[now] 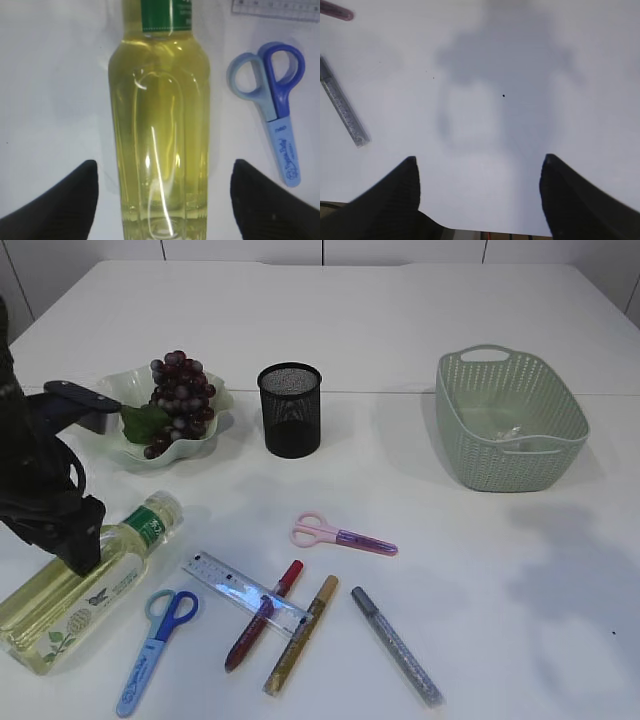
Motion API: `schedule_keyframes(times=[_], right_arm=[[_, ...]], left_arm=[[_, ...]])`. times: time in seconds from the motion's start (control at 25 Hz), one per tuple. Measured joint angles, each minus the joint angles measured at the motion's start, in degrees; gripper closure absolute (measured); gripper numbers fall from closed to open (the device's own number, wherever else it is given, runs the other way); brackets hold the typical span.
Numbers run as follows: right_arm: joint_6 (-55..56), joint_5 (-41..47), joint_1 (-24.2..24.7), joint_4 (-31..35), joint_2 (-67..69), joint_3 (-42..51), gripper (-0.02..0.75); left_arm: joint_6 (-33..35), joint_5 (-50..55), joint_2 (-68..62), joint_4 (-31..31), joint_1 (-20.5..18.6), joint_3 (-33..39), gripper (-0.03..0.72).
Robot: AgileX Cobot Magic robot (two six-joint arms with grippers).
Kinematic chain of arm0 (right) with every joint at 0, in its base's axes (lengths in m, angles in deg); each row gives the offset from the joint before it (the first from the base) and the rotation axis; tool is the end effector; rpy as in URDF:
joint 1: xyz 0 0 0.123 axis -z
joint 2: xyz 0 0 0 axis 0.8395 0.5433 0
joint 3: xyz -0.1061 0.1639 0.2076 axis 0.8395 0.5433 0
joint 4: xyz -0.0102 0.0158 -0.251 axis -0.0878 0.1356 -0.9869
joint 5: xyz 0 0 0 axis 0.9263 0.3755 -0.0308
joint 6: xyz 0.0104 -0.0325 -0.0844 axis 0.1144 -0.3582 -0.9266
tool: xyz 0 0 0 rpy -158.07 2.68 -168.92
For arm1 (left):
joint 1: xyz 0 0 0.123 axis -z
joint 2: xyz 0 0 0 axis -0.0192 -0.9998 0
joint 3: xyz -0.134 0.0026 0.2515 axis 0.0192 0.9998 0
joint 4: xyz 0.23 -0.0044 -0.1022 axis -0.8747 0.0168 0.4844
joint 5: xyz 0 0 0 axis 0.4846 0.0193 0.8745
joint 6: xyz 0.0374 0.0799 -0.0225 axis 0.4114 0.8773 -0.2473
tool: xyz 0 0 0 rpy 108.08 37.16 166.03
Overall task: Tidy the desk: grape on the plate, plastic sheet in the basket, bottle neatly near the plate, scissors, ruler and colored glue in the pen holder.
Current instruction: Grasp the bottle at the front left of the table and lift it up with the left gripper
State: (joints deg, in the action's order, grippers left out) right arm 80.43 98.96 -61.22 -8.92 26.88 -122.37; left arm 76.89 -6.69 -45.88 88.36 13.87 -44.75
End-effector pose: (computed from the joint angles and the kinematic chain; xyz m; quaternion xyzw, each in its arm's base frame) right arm 0.1992 0.0175 0.3154 -0.0119 0.9869 0.0265 0.1585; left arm 0.3111 -0.0831 0.1968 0.2400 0.9701 -0.0007 0.0374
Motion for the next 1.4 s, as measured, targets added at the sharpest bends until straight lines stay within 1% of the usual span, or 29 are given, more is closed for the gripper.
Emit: schedule_keyframes(times=[0.6, 1.0, 1.12, 1.32, 1.4], right_arm=[[-0.38, -0.86, 0.0, 0.0, 0.0, 0.0, 0.165], [-0.48, -1.0, 0.0, 0.05, 0.0, 0.0, 0.167], [-0.48, -1.0, 0.0, 0.05, 0.0, 0.0, 0.167], [-0.55, -1.0, 0.0, 0.05, 0.0, 0.0, 0.169], [-0.55, -1.0, 0.0, 0.05, 0.0, 0.0, 0.169]], left_arm=[[0.0, -1.12, -8.49, 0.0, 0.0, -0.65, 0.086], [0.0, -2.67, -13.16, -0.55, 1.69, -0.76, 0.089], [0.0, -2.67, -13.56, -1.02, 2.02, -0.76, 0.111], [0.0, -2.44, -13.56, -2.26, 2.16, -0.98, 0.191], [0.0, -2.44, -13.56, -2.5, 2.16, -1.08, 0.208]])
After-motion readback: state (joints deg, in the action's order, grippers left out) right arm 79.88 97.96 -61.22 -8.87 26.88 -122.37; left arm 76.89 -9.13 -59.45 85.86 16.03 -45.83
